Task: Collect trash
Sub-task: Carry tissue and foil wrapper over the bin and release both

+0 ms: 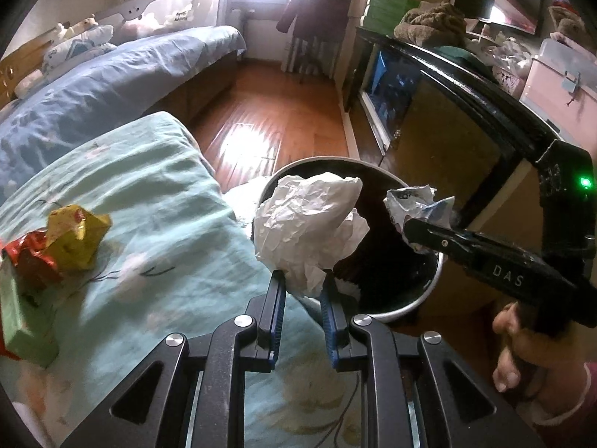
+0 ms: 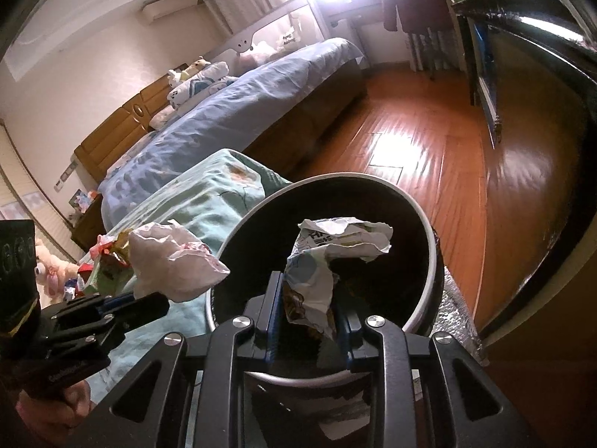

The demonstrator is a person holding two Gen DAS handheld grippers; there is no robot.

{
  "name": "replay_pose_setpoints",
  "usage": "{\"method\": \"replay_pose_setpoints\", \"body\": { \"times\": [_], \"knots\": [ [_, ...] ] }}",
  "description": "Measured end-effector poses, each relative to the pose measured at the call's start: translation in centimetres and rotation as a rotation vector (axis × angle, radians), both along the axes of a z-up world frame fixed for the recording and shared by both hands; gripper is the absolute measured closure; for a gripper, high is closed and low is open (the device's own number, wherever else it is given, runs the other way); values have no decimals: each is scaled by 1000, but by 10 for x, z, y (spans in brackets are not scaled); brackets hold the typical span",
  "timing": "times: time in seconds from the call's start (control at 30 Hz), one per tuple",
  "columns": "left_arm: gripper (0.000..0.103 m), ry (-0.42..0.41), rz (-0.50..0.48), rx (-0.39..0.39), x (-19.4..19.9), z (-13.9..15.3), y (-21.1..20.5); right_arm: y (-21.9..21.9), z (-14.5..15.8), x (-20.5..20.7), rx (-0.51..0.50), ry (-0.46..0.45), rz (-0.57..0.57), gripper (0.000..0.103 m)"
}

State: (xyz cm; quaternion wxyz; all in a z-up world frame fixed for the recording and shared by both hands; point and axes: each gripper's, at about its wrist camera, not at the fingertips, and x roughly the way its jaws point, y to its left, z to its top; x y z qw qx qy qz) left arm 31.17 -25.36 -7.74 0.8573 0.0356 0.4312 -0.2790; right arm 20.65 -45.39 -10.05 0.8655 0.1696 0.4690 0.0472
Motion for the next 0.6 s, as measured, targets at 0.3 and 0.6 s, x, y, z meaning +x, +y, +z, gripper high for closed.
{"method": "replay_pose_setpoints", "body": {
  "times": [0.3, 0.6],
  "knots": [
    [85, 22, -16, 20, 3, -7, -17, -7, -7, 11, 3, 19, -8, 76],
    [72, 41, -4, 14, 5, -3, -22, -13, -11, 18, 13, 36, -20, 63]
  ]
}}
